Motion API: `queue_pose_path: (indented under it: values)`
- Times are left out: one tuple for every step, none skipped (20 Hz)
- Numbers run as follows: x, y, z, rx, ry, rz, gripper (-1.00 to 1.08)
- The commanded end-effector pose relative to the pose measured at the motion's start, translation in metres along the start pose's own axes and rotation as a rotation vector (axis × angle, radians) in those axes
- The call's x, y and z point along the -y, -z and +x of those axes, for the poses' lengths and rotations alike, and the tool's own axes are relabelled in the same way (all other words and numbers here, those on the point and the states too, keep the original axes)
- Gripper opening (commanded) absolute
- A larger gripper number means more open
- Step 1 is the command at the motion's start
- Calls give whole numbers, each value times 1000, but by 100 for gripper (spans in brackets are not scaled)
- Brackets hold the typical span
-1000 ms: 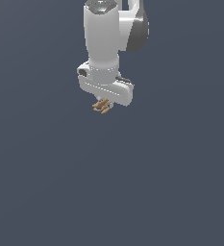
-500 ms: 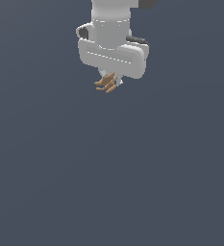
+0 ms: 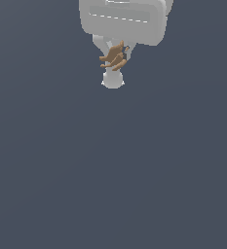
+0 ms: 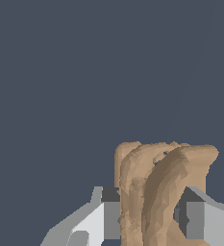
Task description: Pick up the object and move it to a goal position.
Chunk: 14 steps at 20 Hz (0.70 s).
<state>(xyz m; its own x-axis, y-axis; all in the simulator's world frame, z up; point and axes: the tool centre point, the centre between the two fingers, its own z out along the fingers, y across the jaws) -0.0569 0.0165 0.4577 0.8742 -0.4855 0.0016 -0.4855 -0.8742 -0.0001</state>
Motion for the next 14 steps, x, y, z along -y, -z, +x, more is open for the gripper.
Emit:
queue_pose_path:
  values:
    - [3,14,-1,1,0,-1,-100]
    - [4,18,-1,1,0,-1,-100]
    - [5,23,-1,1,0,-1,-100]
    - [6,26,-1,1,0,-1,-100]
    - [7,29,-1,1,0,-1,-100]
    - [8,32,-1,2,0,0,-100]
    - [8,34,-1,2,0,0,-100]
    - [9,36,0,2,0,0,-100]
    - [9,38,0,2,0,0,-100]
    - [9,39,0,2,0,0,-100]
    - [10,40,0,2,0,0,-100]
    - [10,40,0,2,0,0,-100]
    - [10,40,0,2,0,0,-100]
    - [10,40,0,2,0,0,-100]
